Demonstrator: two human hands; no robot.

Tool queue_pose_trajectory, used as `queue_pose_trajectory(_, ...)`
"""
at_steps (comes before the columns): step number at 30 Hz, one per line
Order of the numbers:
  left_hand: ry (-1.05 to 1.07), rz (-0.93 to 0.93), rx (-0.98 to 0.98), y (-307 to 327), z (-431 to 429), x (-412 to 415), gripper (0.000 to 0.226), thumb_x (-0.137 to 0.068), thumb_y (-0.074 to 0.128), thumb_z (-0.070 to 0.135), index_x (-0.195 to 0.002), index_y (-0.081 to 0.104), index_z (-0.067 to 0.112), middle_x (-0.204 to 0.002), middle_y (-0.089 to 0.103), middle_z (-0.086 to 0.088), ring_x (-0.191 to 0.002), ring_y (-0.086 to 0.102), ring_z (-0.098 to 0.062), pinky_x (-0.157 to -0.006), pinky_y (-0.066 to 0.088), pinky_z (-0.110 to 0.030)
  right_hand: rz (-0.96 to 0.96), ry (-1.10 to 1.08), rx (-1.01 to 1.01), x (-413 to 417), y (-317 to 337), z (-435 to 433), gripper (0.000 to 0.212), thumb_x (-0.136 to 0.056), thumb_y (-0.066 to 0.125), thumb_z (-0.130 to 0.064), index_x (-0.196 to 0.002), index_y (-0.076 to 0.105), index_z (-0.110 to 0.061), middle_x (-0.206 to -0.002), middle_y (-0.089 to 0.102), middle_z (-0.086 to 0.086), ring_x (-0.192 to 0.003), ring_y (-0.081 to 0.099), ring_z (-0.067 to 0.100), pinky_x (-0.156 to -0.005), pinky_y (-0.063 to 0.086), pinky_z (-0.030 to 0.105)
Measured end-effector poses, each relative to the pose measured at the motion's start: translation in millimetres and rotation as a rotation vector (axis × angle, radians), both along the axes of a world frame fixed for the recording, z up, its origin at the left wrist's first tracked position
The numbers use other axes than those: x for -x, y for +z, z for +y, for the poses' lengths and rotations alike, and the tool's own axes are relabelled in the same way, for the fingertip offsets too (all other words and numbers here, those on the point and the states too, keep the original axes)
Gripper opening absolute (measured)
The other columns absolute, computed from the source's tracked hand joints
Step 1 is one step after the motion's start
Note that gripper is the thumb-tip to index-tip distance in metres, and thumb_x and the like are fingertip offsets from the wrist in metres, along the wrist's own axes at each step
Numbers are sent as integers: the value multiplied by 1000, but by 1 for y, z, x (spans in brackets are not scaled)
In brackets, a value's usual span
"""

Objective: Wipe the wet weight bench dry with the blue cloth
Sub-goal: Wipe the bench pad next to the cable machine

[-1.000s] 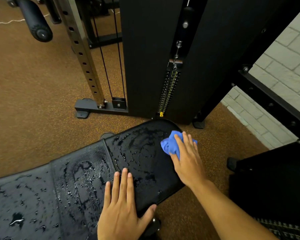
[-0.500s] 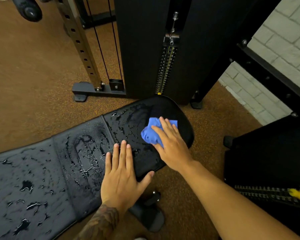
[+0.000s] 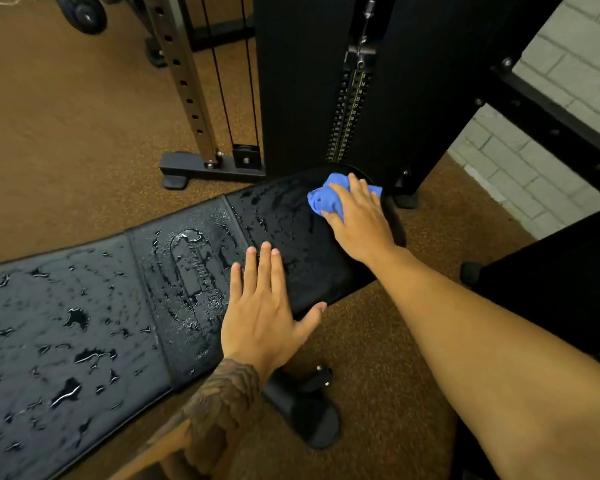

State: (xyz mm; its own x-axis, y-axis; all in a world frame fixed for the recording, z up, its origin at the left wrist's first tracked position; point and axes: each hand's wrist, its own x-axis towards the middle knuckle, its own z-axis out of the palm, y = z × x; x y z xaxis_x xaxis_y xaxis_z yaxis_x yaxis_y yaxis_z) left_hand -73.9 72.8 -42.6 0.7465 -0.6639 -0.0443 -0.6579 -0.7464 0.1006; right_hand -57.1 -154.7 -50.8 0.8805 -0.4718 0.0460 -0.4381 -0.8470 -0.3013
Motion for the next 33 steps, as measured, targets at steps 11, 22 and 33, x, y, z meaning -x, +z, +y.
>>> queue_pose_trajectory(11, 10, 29, -22, 0, 0, 0, 108, -82, 26, 82, -151, 22, -1, -160, 17, -16, -149, 10, -30, -120, 15, -50, 17, 412, -131, 102, 12, 19, 60, -93, 56, -24, -147, 30, -25, -159, 12, -2, -147, 4, 12, -120, 8, 37)
queue_pose_trajectory(22, 19, 36, -38, 4, -2, 0, 107, -82, 24, 82, -151, 23, 0, -160, 16, -16, -149, 9, -30, -120, 14, -51, 27, 94, -43, -21, 8, -12, 55, -98, 44, -35, -148, 29, -17, -158, 13, 14, -146, 8, 32, -118, 7, 44)
queue_pose_trajectory(33, 21, 39, -30, 0, -1, 0, 107, -82, 28, 81, -150, 24, -1, -160, 18, -16, -149, 12, -30, -119, 17, -51, 7, 496, -136, 65, 17, 13, 54, -95, 51, -27, -146, 33, -25, -159, 11, -3, -147, 2, 11, -119, 1, 30)
